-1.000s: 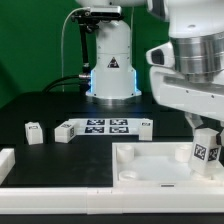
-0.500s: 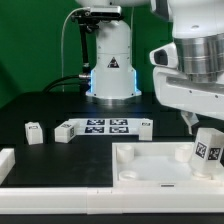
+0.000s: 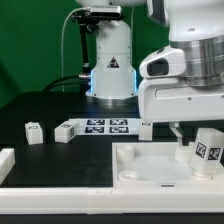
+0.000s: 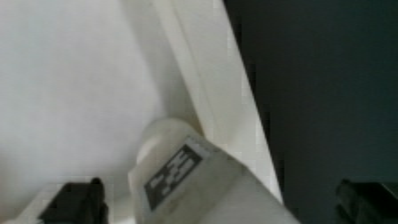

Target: Assemble one leg

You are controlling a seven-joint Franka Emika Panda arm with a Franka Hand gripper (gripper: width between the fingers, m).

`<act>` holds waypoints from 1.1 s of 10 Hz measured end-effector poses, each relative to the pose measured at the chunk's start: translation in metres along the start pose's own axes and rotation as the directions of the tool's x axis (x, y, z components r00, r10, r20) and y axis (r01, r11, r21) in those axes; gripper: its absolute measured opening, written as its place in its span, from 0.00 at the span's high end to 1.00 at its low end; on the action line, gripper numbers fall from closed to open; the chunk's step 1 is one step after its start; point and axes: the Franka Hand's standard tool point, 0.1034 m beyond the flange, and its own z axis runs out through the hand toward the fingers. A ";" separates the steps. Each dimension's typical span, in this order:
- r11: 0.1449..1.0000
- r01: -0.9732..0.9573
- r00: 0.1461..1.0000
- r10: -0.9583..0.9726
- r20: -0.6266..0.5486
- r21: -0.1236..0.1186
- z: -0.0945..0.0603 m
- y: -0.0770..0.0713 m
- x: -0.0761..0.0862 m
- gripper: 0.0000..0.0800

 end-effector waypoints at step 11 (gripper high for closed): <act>0.838 0.539 0.840 -0.542 -0.026 -0.081 -0.006 -0.003 0.010 0.61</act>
Offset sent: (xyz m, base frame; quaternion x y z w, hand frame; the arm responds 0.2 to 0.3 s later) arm 0.0188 -0.0161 0.0075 -0.0288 -0.0192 -0.3039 0.9521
